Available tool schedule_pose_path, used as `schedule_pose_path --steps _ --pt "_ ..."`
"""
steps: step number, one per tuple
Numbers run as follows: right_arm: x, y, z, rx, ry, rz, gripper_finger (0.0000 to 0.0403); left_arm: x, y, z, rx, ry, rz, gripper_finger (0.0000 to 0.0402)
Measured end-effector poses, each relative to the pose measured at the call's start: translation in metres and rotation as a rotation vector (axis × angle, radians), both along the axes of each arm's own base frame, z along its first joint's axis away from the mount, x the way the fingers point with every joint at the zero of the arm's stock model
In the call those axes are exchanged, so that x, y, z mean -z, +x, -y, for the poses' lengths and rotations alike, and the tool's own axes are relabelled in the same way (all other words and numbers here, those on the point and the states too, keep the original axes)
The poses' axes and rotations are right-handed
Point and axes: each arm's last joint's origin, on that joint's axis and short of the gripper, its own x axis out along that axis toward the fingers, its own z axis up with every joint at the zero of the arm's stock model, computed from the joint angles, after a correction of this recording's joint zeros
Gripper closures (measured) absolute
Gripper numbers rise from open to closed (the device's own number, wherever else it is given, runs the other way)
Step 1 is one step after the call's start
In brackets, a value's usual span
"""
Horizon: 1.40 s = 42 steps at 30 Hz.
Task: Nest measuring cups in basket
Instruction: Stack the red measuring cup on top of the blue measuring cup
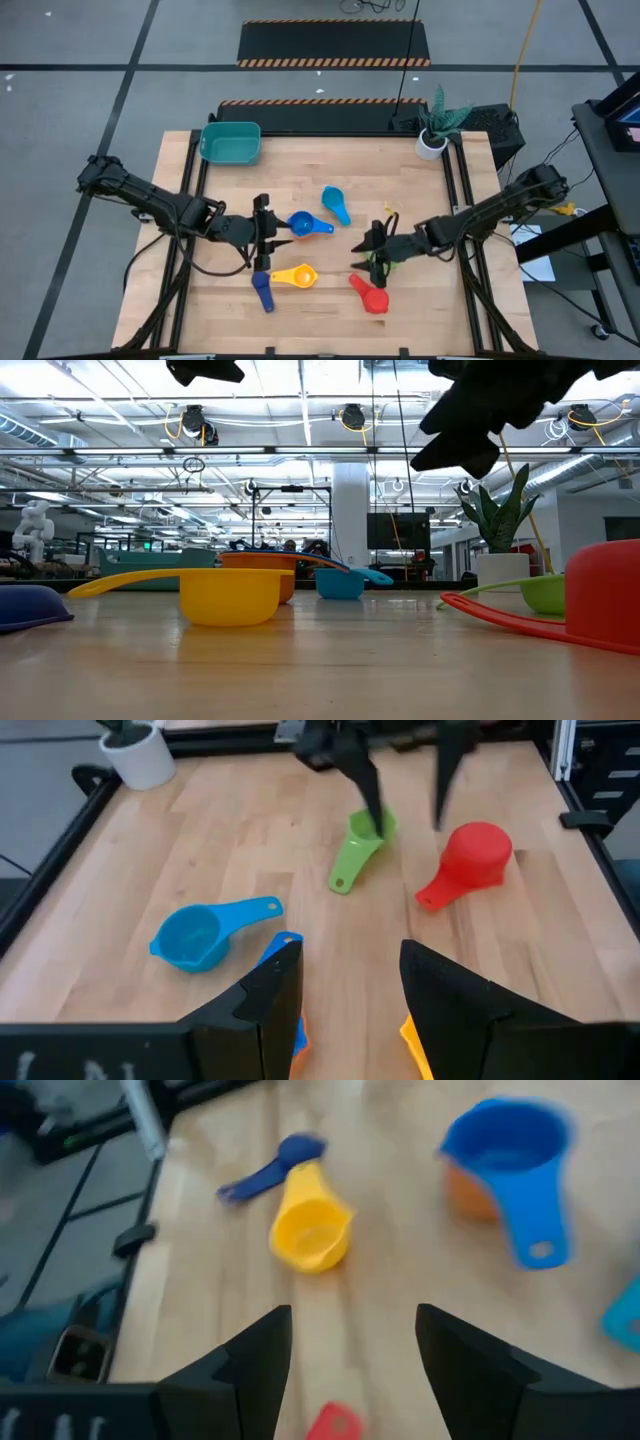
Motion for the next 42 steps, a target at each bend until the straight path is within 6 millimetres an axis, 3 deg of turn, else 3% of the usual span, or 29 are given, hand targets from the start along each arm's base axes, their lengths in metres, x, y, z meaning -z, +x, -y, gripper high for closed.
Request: schedule_pose_path --steps 4,12,17,28,35,42 --pt "0.011 0.009 -0.006 -0.071 0.046 -0.01 0.0197 0.0 0.0 0.0 0.002 -0.009 0.005 0.0229" --pt "0.027 0.026 0.007 -0.106 0.179 -0.041 0.0197 -0.001 0.0 0.001 0.015 -0.016 0.005 0.0229" --pt "0.037 0.027 0.004 -0.098 0.209 -0.097 0.0197 -0.001 0.0 0.001 0.015 -0.016 0.004 0.0229" --pt "0.037 0.027 0.004 -0.105 0.186 -0.092 0.0197 -0.001 -0.003 0.009 0.094 0.054 0.001 0.0229" --pt "0.039 0.029 0.016 -0.167 0.169 -0.112 0.0196 -0.004 0.001 0.006 0.1 0.089 0.036 0.0229" --pt "0.044 0.024 0.014 -0.152 0.143 -0.163 0.0161 -0.007 0.003 0.006 0.097 0.076 0.074 0.0229"
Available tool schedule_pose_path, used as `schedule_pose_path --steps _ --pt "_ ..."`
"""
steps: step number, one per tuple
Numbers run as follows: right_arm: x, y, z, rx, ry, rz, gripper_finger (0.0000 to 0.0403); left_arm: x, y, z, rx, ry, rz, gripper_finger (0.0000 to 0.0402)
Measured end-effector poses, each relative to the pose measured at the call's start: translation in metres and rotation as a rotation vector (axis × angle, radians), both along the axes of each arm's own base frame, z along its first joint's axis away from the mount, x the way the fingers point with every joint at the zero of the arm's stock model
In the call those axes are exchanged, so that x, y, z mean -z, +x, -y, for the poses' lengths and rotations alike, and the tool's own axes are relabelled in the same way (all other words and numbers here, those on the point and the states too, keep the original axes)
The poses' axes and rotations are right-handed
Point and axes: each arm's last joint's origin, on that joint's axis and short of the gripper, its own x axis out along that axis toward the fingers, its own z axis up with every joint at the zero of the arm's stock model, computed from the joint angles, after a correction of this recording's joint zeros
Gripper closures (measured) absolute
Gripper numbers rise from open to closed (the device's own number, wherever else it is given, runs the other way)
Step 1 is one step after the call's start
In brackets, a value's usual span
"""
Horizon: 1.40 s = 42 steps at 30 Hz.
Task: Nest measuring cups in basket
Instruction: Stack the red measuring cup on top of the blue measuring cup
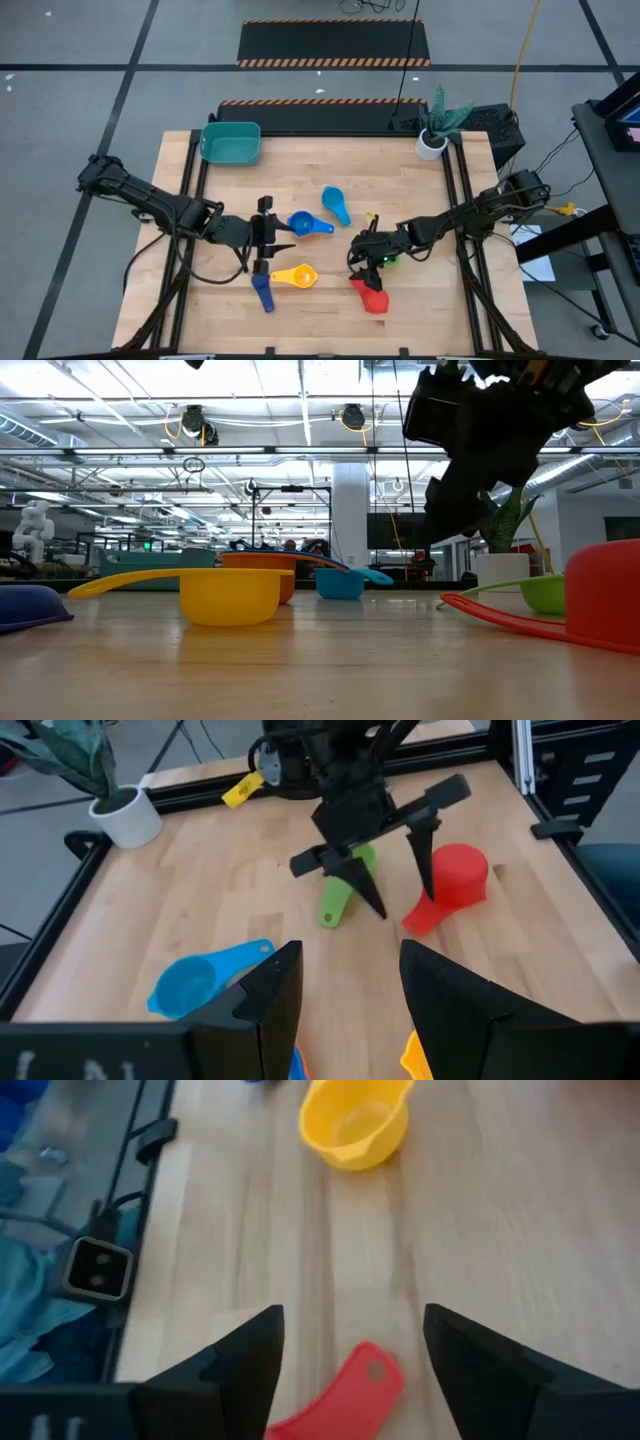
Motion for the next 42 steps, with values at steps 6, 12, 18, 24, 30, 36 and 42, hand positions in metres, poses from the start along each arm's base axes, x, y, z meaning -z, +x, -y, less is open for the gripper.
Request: schedule_pose_path --steps 6,12,18,24,30,36,42 --pt "0.006 -0.004 0.002 0.044 0.004 -0.016 0.0123 -0.002 0.001 0.0 0.005 0.003 0.018 0.0229" --pt "0.013 -0.009 0.004 0.059 -0.007 0.013 0.0117 -0.002 0.001 0.001 0.018 0.025 0.018 0.0229" --pt "0.016 -0.012 0.0 0.037 0.027 0.013 0.0116 -0.002 0.001 0.001 0.021 0.028 0.018 0.0229" --pt "0.025 -0.016 0.0 0.054 0.044 -0.001 0.0116 -0.003 0.001 0.0 0.026 0.037 0.027 0.0229" --pt "0.045 -0.009 -0.005 0.045 0.075 -0.044 0.0116 -0.005 0.003 0.001 0.039 0.046 0.058 0.0229" --pt "0.049 -0.006 -0.002 0.044 0.101 -0.068 0.0117 -0.003 0.002 0.001 0.052 0.077 0.031 0.0229" --pt "0.05 -0.007 -0.004 0.027 0.12 -0.082 0.0128 0.0 0.0 0.0 0.051 0.086 -0.005 0.0229"
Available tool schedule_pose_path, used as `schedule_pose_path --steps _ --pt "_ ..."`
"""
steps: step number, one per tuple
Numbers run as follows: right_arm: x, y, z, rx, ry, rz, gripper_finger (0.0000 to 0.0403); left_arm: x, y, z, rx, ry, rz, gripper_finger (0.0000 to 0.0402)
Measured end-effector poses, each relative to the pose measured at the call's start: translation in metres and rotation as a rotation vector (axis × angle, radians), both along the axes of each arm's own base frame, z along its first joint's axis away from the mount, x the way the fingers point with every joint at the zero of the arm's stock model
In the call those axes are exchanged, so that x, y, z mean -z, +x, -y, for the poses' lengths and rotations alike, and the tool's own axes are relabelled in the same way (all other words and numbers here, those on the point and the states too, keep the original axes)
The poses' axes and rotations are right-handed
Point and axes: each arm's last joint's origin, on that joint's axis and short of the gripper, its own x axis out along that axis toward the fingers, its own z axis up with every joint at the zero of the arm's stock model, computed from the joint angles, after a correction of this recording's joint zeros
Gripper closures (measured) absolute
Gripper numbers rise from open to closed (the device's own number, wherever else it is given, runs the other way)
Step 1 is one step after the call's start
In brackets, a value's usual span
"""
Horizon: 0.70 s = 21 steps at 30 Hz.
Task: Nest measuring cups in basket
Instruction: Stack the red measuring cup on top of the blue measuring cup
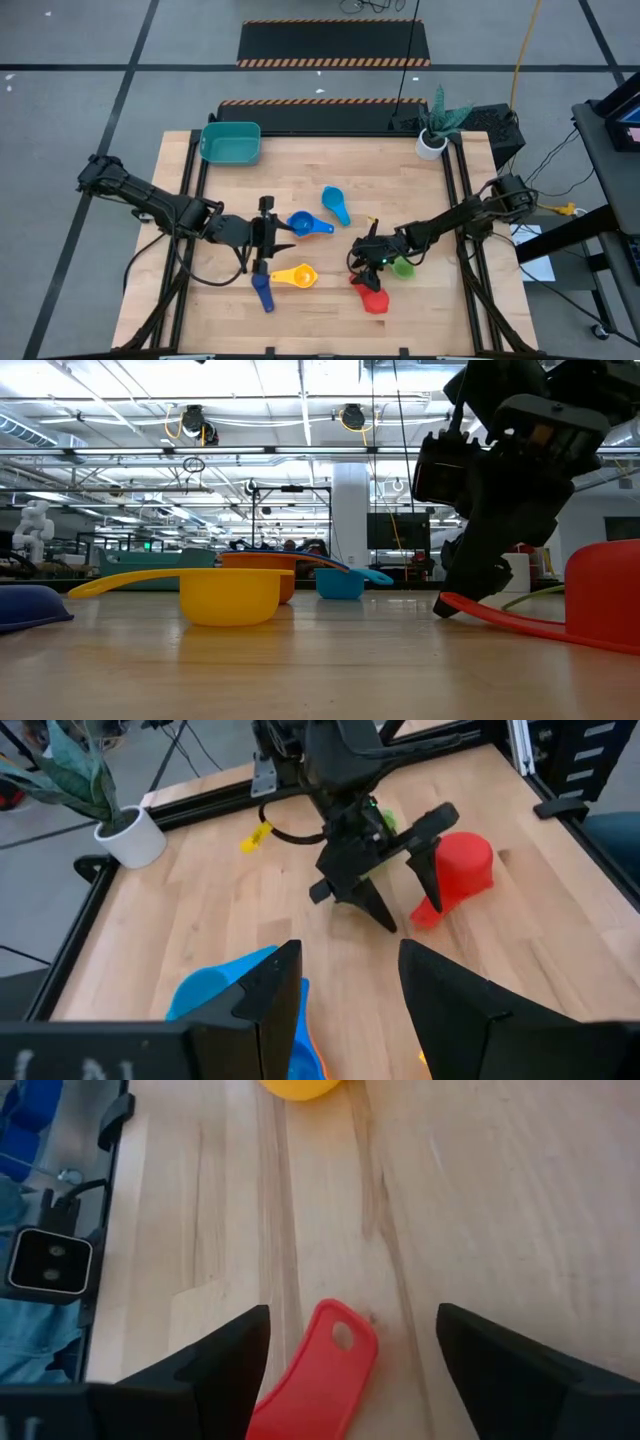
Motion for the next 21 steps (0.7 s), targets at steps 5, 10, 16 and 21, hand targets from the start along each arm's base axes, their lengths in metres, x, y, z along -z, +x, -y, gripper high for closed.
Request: schedule_pose_path --steps 5,10,16,21 --pt "0.0004 -0.0005 -0.0005 -0.009 0.009 -0.01 0.0159 0.0003 -0.0002 -0.0001 -0.005 -0.008 -0.004 0.0229" --pt "0.001 -0.0027 -0.0056 -0.029 0.012 -0.018 0.0196 0.0004 -0.0002 -0.0001 -0.01 -0.017 -0.004 0.0229" --pt "0.0015 -0.0037 -0.0076 -0.041 0.016 -0.024 0.0229 0.0004 -0.0002 -0.0001 -0.011 -0.017 -0.004 0.0229" --pt "0.0018 -0.0037 -0.0073 -0.038 0.015 -0.025 0.0257 0.0003 -0.0002 -0.0001 -0.011 -0.018 -0.003 0.0229"
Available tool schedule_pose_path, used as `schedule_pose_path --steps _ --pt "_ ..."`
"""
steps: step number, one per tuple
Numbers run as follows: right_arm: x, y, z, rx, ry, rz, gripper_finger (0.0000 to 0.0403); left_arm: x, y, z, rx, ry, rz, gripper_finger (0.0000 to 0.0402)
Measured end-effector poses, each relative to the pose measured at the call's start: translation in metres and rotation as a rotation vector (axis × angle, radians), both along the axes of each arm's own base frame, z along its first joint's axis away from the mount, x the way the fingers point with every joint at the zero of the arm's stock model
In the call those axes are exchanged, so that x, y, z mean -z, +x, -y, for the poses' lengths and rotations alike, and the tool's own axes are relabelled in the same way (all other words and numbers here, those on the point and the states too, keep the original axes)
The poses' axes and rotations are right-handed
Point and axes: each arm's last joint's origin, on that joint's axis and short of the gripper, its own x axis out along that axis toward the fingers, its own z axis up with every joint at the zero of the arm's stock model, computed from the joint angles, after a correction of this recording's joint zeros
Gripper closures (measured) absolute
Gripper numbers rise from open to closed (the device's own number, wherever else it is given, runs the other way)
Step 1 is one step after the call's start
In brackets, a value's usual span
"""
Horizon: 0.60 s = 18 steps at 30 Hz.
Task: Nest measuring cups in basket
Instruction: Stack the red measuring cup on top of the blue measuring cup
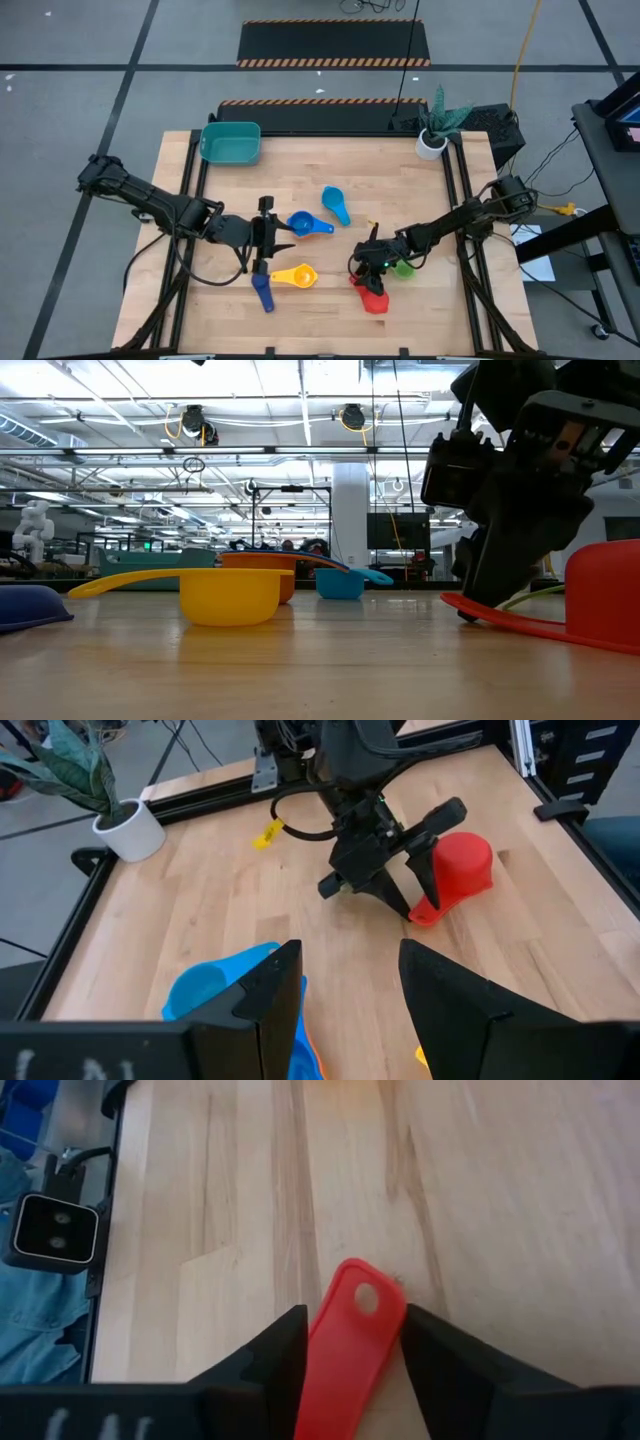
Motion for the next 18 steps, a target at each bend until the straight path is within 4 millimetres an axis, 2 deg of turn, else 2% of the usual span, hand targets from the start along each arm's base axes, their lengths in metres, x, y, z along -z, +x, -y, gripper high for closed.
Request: schedule_pose_path --steps 10,18 --pt "-0.001 0.004 0.008 0.044 0.004 0.008 0.0298 0.0 0.0 0.0 -0.002 -0.003 0.003 0.0229" --pt "0.015 0.011 0.014 0.022 0.041 -0.01 0.0368 0.0 0.0 0.0 -0.002 -0.003 0.004 0.0229"
